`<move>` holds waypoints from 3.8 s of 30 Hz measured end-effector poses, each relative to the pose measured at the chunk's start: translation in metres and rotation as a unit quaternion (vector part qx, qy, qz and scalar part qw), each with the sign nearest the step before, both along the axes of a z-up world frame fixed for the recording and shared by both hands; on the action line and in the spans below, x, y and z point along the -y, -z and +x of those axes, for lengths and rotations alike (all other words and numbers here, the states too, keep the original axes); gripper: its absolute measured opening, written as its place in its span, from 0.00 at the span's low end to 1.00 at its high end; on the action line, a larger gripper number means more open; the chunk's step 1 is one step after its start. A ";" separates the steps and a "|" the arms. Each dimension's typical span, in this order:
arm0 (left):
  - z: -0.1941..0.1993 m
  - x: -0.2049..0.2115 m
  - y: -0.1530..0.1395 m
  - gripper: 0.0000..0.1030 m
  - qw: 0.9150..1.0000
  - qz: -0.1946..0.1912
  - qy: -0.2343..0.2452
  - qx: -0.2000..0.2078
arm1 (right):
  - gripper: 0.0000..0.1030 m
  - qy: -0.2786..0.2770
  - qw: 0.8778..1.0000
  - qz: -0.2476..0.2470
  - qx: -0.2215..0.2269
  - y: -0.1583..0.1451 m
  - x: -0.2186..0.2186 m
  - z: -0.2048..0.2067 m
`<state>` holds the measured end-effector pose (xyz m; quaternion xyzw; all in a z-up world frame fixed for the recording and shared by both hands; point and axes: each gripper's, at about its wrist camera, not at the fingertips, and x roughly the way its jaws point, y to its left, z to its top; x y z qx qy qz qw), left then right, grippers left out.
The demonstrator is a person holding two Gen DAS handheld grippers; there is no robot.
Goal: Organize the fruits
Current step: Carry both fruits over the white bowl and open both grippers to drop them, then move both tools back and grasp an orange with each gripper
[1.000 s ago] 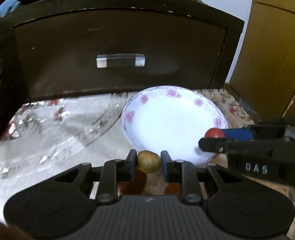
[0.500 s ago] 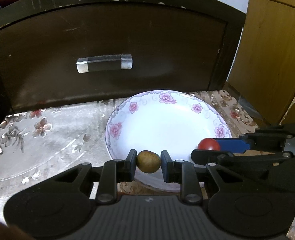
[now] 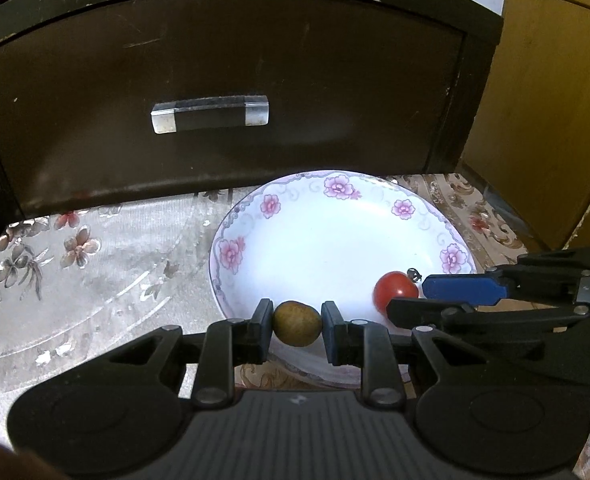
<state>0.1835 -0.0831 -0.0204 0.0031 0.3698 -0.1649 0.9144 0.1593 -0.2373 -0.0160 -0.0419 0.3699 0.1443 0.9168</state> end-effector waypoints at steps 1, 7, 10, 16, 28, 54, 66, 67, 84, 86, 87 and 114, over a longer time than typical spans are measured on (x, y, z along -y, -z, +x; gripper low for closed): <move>0.000 0.000 0.000 0.33 1.000 0.001 -0.001 0.000 | 0.23 0.000 1.000 0.000 0.000 0.000 0.000 0.000; 0.000 0.001 -0.001 0.34 1.000 0.000 0.000 0.003 | 0.24 0.001 1.000 0.003 0.001 -0.001 0.001 0.000; -0.001 0.000 -0.002 0.34 1.000 -0.002 -0.002 0.005 | 0.24 0.003 1.000 0.004 0.003 -0.002 0.002 -0.001; -0.007 -0.003 -0.009 0.34 1.000 -0.001 -0.005 0.011 | 0.24 0.005 1.000 0.005 0.006 -0.006 0.000 -0.004; -0.042 -0.032 -0.026 0.34 1.000 -0.002 -0.022 0.016 | 0.25 -0.008 1.000 0.015 0.009 -0.022 -0.021 -0.029; -0.101 -0.064 0.002 0.33 1.000 0.001 -0.023 -0.021 | 0.26 -0.042 0.998 0.011 -0.055 -0.001 -0.062 -0.084; -0.095 -0.072 0.002 0.37 0.999 -0.018 -0.017 -0.036 | 0.43 -0.056 0.998 -0.003 -0.040 -0.005 -0.055 -0.078; -0.095 -0.072 0.004 0.37 0.999 -0.017 -0.016 -0.039 | 0.44 -0.056 0.998 -0.004 -0.036 -0.007 -0.054 -0.077; -0.099 -0.052 0.015 0.38 0.998 -0.008 0.031 -0.053 | 0.43 -0.058 0.997 -0.006 -0.046 0.009 -0.052 -0.055; -0.099 -0.050 0.019 0.38 0.998 -0.003 0.033 -0.060 | 0.43 -0.064 0.997 -0.009 -0.045 0.011 -0.055 -0.055; -0.099 -0.049 0.020 0.38 0.998 -0.001 0.033 -0.060 | 0.43 -0.066 0.997 -0.009 -0.048 0.012 -0.056 -0.054; -0.104 -0.048 0.020 0.38 0.997 0.014 0.036 -0.060 | 0.28 -0.073 0.995 -0.025 -0.065 0.013 -0.048 -0.069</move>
